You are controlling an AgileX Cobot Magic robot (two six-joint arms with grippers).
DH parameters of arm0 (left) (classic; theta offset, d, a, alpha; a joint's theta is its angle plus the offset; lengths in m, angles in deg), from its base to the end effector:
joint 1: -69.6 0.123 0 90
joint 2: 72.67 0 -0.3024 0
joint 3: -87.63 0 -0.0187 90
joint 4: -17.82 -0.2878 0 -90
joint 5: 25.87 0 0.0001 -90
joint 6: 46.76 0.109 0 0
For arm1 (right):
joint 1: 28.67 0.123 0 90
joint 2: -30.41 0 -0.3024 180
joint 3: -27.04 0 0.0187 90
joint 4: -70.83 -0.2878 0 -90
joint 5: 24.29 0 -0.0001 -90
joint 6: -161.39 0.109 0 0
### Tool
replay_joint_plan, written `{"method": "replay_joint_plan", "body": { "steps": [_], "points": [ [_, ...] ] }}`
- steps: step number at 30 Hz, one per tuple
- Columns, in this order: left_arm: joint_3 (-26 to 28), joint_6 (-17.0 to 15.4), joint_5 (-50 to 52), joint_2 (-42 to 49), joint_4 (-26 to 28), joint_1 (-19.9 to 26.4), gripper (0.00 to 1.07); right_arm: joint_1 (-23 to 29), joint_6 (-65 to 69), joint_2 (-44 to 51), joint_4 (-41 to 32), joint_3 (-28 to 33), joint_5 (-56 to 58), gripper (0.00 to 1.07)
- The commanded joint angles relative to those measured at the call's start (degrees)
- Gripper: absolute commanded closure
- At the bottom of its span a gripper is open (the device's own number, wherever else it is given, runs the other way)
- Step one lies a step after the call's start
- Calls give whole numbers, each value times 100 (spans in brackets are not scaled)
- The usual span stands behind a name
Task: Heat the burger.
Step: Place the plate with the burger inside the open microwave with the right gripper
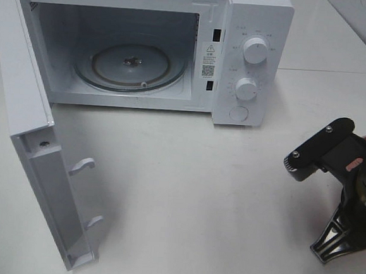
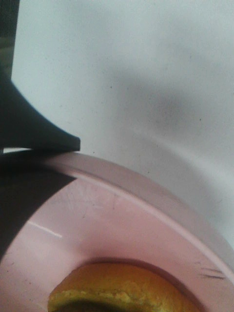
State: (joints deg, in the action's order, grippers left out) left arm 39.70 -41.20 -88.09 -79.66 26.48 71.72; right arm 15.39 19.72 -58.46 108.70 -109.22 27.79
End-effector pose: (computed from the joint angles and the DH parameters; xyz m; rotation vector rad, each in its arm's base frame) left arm 0.0215 -0.0137 0.2916 0.0726 2.0353 -0.0966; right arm 0.1961 0.1163 0.1490 -0.7442 2.7060 -0.6140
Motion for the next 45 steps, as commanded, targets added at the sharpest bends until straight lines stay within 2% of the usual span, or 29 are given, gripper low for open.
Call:
{"method": "replay_joint_plan", "body": {
  "steps": [1,16,24,29,45],
  "points": [
    [-11,-11,80,97,-23,-6,18,539,57,149,304,17,418,107],
    [-11,-11,80,97,-23,-6,18,1971,-103,155,321,17,470,107],
    [-11,-11,80,97,-23,-6,18,2527,-372,155,372,17,350,107],
    [-11,-11,80,97,-23,-6,18,2687,-590,155,556,17,166,107],
    [-11,-11,80,97,-23,-6,18,2687,-1696,155,1026,-69,-470,107]
  ]
}}
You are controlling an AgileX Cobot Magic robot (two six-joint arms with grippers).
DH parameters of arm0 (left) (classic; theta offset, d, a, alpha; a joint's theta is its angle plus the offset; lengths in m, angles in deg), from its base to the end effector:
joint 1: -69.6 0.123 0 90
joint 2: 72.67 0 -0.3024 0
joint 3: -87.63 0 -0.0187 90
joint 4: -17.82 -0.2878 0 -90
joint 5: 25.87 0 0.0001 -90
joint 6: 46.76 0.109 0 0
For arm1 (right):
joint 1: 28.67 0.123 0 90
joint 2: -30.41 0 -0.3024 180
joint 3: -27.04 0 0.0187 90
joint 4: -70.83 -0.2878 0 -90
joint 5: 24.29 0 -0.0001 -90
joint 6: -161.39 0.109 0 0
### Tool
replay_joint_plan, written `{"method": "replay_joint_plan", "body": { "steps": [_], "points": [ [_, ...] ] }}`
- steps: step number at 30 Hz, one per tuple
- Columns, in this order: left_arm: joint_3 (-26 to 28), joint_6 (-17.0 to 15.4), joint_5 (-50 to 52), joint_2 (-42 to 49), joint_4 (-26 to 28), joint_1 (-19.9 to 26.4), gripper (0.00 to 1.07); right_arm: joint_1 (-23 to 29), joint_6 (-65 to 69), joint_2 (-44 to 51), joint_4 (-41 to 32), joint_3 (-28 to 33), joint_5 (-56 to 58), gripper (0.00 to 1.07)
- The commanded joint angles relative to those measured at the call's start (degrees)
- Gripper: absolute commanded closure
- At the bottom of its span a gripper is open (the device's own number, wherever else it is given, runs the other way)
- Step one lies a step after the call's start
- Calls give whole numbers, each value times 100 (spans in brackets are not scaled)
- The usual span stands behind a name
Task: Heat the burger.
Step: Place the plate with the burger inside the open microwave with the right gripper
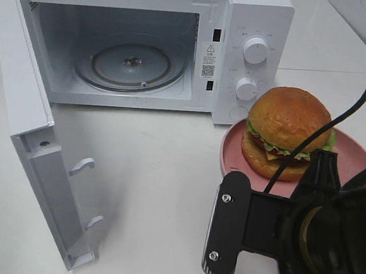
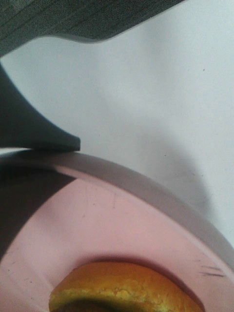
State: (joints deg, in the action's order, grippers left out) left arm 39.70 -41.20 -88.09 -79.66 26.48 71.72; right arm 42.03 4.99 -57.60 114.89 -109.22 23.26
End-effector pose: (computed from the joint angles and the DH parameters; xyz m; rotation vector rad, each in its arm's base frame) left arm 0.0215 -0.0137 0.2916 0.0726 2.0353 -0.0966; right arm 0.1298 0.2014 0.1554 -1.6726 2.0857 -0.5153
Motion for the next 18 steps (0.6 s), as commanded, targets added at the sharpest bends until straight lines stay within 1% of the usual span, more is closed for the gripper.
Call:
{"method": "replay_joint_plan", "body": {
  "steps": [1,3,5,10,18],
  "points": [
    [-11,-11,80,97,-23,-6,18,23,-390,69,441,-97,-155,107],
    [-11,-11,80,97,-23,-6,18,23,-458,69,441,-115,-206,107],
    [-11,-11,80,97,-23,-6,18,23,-865,69,470,-229,-533,107],
    [-11,-11,80,97,-23,-6,18,23,-1175,69,533,-258,-814,107],
    [-11,-11,80,97,-23,-6,18,-40,-1713,69,619,-327,-1060,107]
  ]
}}
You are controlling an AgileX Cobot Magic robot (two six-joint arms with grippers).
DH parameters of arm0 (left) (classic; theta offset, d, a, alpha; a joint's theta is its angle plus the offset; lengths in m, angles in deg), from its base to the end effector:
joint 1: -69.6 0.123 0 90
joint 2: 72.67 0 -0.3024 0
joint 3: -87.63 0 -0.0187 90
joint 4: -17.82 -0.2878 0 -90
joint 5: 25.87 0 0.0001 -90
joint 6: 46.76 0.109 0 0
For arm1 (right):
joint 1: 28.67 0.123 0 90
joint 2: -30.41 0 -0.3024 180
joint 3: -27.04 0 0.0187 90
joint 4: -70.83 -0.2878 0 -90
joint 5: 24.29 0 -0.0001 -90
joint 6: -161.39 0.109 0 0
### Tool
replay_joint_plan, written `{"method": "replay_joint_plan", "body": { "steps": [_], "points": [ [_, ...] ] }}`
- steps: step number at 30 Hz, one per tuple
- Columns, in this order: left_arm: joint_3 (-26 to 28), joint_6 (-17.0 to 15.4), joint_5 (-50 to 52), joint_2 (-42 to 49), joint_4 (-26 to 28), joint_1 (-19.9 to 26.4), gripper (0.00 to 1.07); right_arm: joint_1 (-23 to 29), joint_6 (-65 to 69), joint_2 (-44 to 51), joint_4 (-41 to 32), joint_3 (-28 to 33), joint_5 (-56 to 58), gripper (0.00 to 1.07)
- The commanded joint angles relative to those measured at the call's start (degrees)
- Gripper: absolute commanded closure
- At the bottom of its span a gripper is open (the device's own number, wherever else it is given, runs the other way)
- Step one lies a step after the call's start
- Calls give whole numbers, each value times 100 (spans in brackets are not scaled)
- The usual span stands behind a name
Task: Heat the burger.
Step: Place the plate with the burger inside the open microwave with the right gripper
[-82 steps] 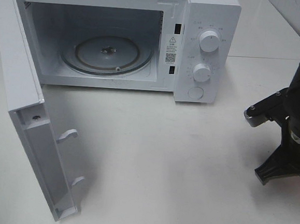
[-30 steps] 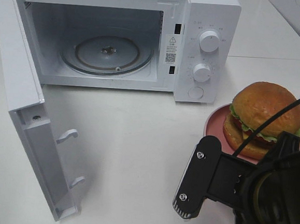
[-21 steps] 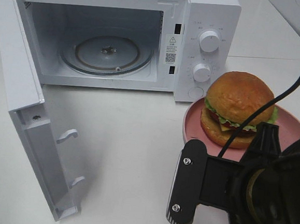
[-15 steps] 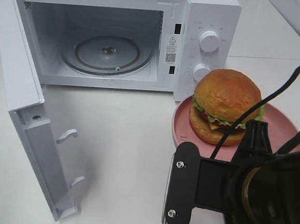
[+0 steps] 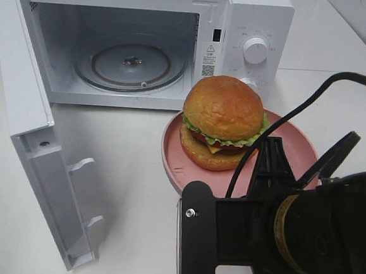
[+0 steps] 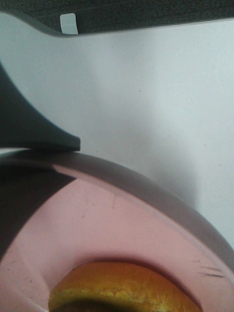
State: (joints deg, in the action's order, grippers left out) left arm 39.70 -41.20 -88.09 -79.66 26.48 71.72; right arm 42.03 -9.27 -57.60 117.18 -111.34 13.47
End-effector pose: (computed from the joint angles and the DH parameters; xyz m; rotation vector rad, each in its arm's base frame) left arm 0.0215 -0.0137 0.2916 0.0726 2.0353 -0.0966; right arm 0.1316 0.2294 0.1656 -1.9283 1.7438 -0.3932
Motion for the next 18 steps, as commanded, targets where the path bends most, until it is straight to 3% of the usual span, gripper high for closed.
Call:
{"method": "replay_joint_plan", "body": {
  "steps": [1,11,18],
  "points": [
    [-11,-11,80,97,-23,-6,18,-86,-372,69,378,-138,-132,107],
    [-11,-11,80,97,-23,-6,18,-808,-1558,69,223,-309,-710,107],
    [-11,-11,80,97,-23,-6,18,-1387,-3507,69,-716,-498,-1112,107]
  ]
}}
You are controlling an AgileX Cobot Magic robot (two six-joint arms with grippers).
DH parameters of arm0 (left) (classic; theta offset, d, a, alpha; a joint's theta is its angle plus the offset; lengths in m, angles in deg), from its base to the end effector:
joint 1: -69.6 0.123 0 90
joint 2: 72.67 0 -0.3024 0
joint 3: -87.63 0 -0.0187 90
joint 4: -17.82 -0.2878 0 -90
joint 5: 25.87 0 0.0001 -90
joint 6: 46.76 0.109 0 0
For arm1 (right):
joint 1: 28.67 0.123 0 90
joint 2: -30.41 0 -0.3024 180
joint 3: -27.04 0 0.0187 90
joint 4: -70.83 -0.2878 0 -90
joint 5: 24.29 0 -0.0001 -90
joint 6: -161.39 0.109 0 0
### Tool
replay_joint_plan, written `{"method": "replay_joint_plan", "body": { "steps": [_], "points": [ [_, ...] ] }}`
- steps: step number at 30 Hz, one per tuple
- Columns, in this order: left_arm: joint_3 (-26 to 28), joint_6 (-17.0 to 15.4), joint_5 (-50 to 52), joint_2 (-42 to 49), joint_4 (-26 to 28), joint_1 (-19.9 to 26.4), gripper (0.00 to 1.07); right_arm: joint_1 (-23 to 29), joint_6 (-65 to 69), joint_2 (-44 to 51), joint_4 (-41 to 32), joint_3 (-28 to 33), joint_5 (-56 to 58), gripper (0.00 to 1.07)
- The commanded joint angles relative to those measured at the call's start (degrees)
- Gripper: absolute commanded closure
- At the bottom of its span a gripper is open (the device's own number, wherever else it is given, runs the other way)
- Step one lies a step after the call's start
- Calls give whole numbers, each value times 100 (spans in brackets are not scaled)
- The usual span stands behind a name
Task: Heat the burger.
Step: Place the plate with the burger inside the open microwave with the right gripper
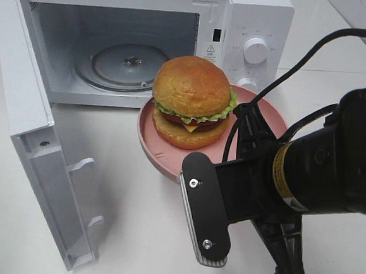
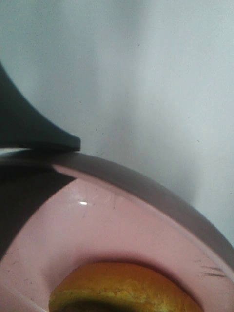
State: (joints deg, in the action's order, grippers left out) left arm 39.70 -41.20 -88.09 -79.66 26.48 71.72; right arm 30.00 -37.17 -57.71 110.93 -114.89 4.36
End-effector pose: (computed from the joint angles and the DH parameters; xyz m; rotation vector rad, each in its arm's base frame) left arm 0.0215 -0.0137 0.2916 0.0726 2.0353 -0.0966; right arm 0.1780 0.2275 0.1816 -2.0852 1.4972 -0.3830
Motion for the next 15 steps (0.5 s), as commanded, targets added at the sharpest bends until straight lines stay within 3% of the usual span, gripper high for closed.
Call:
{"method": "replay_joint_plan", "body": {
  "steps": [1,15],
  "points": [
    [-11,-11,80,97,-23,-6,18,-183,-716,80,-92,-143,-201,107],
    [-11,-11,80,97,-23,-6,18,-1163,-3994,80,-1845,-418,-395,107]
  ]
}}
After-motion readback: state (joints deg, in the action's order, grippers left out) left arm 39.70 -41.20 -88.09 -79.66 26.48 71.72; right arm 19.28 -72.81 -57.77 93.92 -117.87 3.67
